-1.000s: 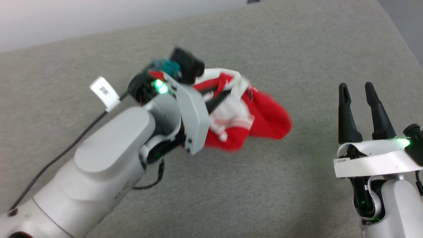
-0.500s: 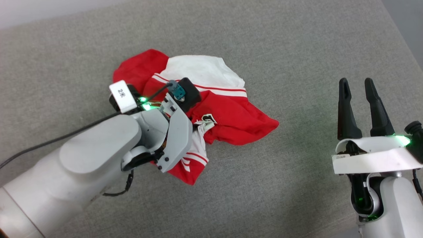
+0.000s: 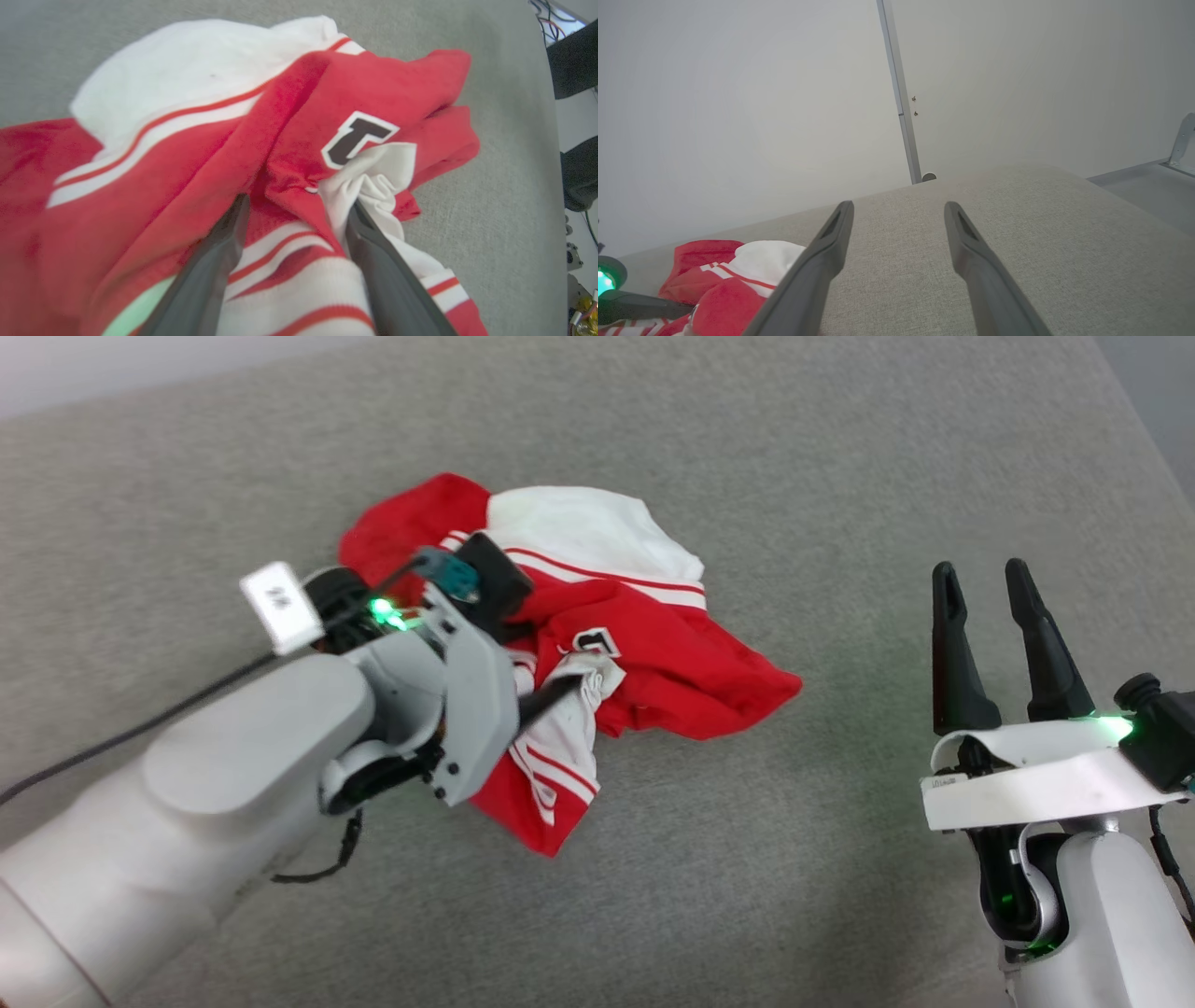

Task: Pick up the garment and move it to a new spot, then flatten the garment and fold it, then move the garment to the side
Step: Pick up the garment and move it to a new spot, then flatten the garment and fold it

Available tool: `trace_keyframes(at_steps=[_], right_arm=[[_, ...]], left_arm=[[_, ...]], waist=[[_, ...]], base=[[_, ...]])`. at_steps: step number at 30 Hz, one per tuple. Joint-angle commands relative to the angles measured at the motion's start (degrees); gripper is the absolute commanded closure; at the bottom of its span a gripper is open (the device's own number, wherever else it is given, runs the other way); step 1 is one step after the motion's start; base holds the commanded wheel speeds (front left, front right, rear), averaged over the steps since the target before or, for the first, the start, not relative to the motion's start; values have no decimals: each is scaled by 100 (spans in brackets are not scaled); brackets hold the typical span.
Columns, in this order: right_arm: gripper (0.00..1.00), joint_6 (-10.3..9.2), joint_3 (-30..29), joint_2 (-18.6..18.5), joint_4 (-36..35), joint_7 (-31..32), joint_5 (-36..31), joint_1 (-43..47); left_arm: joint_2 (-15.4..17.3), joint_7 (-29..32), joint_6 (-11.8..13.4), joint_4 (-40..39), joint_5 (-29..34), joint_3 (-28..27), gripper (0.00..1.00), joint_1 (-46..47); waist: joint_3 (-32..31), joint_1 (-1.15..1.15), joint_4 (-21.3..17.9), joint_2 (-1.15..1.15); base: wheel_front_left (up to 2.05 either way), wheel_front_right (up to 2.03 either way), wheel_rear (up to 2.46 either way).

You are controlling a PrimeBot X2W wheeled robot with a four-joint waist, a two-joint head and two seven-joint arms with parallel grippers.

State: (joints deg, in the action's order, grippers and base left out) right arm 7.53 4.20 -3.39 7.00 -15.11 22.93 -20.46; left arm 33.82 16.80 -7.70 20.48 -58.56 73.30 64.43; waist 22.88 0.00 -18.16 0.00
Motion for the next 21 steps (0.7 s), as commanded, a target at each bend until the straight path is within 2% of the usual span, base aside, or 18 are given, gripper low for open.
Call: trace_keyframes(at_steps=[1, 8, 12, 13, 21], right_arm=[[0, -8, 37, -100, 57, -3, -78, 95], [0, -8, 325, -481, 358, -3, -112, 190], [0, -8, 667, -865, 656, 25, -33, 33], [0, -8, 667, -865, 656, 25, -33, 33], [0, -8, 1470, -1671, 1011, 711, 470, -568]], left_arm=[[101, -279, 32, -10, -112, 3, 0, 51], [193, -1336, 31, -194, -527, -251, 0, -334], [208, -1965, 225, -347, -596, -414, 0, -749], [208, -1965, 225, -347, -596, -414, 0, -749], [235, -3054, 1156, -739, -753, -817, 0, -1874]], waist=[[-319, 0, 334, 0], [-715, 0, 837, 0], [-893, 0, 1148, 0], [-893, 0, 1148, 0], [-1034, 0, 1774, 0]], base=[[0, 0, 0], [0, 0, 0], [0, 0, 0], [0, 0, 0], [0, 0, 0]])
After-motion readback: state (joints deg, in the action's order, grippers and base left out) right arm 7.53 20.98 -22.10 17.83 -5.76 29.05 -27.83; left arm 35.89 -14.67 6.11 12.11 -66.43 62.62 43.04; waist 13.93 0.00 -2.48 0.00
